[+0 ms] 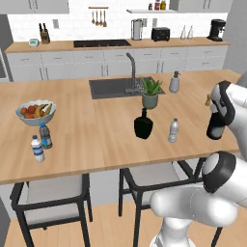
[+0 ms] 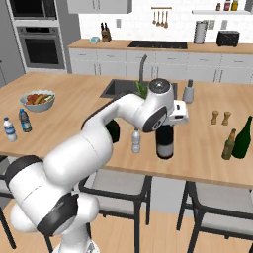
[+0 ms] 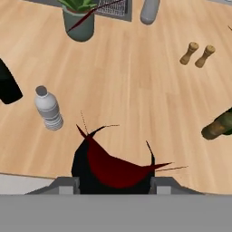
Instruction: Move the plastic bottles in the middle to the plastics group, and the glass bottles in the middle to the glass group.
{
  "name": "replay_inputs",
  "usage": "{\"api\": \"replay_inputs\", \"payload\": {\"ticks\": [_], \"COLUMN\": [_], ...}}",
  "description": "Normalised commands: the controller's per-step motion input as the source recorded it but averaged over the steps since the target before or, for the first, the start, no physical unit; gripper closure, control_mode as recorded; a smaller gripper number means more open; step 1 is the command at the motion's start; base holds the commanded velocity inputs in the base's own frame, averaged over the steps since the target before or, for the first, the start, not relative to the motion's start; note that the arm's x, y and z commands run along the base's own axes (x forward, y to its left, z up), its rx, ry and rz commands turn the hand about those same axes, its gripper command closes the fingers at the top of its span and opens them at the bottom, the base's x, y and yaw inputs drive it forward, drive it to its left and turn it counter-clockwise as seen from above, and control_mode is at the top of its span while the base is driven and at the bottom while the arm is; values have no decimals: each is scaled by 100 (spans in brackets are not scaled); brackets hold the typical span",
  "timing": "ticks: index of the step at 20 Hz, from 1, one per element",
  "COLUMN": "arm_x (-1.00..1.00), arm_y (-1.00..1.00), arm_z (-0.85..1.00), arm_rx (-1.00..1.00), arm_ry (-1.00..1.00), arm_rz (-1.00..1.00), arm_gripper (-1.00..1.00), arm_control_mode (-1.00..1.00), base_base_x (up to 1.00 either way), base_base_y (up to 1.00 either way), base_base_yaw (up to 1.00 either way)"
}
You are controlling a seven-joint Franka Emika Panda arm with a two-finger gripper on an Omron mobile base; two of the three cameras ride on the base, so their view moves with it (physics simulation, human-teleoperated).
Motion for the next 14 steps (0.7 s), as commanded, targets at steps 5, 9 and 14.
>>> {"api": "replay_inputs", "payload": {"ticks": [5, 9, 14], "arm_x": [0, 0, 0], "arm_y": [-54, -55, -42], "arm_z": [7, 0, 0], "arm_rx": [1, 0, 0], "arm_ry": [-1, 0, 0], "arm_rz": [-9, -11, -9], "arm_gripper": [100, 100, 100], "arm_control_mode": [-100, -100, -100], "base_base_x": [0, 0, 0], "base_base_y": [0, 0, 0], "base_base_yaw": [0, 0, 0]}}
